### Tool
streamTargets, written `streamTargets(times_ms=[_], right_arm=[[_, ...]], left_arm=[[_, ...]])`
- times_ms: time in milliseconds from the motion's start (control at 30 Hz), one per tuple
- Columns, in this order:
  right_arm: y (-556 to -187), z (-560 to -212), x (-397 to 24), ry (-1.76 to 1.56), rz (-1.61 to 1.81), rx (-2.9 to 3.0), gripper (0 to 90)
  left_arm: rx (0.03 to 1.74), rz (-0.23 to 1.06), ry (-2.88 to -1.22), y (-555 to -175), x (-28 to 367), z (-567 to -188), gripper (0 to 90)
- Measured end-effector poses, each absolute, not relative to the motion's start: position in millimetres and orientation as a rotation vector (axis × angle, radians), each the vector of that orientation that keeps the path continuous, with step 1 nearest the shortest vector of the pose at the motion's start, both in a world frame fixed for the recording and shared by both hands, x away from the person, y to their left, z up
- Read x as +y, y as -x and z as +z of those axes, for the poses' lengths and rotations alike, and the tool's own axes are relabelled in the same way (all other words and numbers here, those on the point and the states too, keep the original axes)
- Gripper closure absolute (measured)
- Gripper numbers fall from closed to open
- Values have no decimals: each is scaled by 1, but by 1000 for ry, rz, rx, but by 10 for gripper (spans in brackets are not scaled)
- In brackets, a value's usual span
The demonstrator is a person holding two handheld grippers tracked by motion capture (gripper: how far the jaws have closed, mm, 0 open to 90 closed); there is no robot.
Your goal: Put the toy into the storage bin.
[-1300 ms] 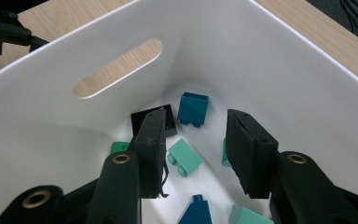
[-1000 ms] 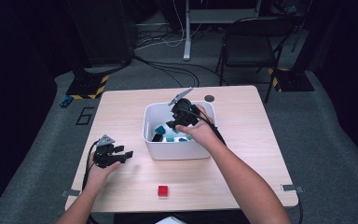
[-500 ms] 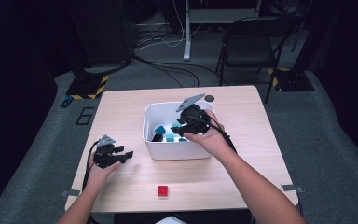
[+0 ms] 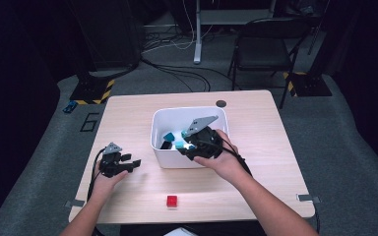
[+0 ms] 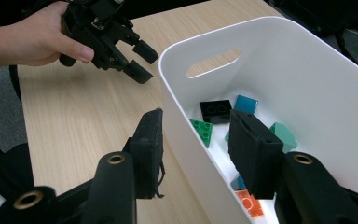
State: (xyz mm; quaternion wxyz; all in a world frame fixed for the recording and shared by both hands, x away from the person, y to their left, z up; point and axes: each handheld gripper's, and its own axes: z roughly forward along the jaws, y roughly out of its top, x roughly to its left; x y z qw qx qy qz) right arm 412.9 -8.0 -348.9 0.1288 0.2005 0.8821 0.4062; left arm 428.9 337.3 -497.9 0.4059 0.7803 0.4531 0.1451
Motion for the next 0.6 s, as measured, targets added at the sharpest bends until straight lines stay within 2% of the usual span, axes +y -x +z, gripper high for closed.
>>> streamTargets(times_ms=[600], right_arm=[[-389, -394, 16, -484, 1196, 2673, 544]], left_arm=[[1147, 371, -1975, -427, 336, -499, 414]])
